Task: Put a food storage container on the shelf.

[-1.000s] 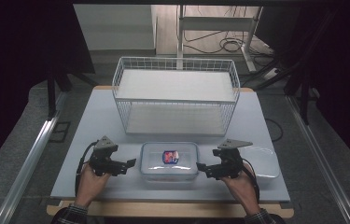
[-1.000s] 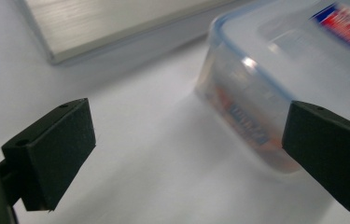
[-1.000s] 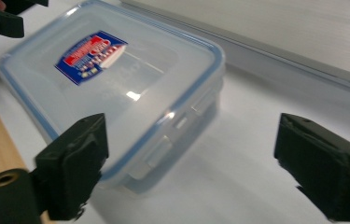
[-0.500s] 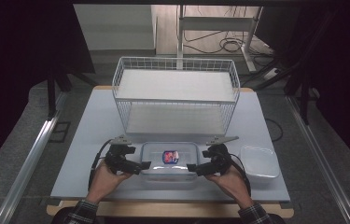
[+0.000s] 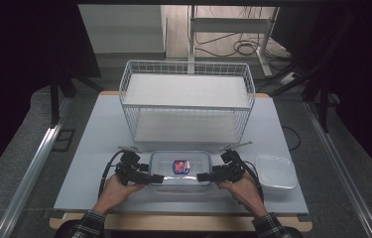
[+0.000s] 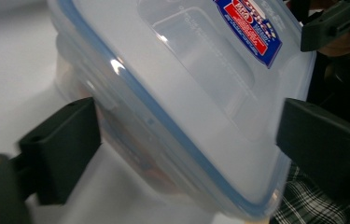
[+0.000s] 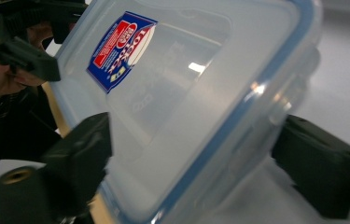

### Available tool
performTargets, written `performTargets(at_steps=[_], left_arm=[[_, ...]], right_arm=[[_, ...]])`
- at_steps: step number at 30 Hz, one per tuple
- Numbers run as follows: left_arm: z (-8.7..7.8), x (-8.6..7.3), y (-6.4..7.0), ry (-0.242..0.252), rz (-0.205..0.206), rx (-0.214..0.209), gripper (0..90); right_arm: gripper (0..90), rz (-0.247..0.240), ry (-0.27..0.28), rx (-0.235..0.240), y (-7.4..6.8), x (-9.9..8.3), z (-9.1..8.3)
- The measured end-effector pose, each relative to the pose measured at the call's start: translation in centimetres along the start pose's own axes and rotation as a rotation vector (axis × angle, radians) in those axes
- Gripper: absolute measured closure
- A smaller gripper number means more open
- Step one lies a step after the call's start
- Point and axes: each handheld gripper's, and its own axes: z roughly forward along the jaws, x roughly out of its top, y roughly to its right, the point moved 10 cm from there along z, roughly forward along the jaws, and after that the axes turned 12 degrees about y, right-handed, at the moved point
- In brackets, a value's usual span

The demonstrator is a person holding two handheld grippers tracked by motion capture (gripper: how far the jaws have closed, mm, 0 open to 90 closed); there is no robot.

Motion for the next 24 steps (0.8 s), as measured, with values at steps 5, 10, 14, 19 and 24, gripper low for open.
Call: performTargets(at_steps=[5,10,14,19,24], left_arm=[[-1.3,0.1,0.4,0.043,-0.025,-0.010,29.3],[-2.4,0.0,0.9,0.110,-0.066,-0.016,44.3],[-2.7,0.1,1.3,0.140,-0.035,0.015,49.2],[-2.9,0.5,1.2,0.173,-0.029,0.038,50.6],[-3.0,0.8,1.4,0.203,-0.022,0.034,51.5]], right_arm=[[33.2,0.071,0.030,0.027,0.0,0.1,-1.1],[44.1,0.085,0.069,0.032,-0.6,0.0,-2.3],[47.7,0.069,0.104,0.021,-1.0,0.0,-2.7],[49.5,0.009,0.151,-0.016,-1.5,0.4,-2.8],[49.7,-0.026,0.190,-0.026,-1.8,1.0,-3.2]])
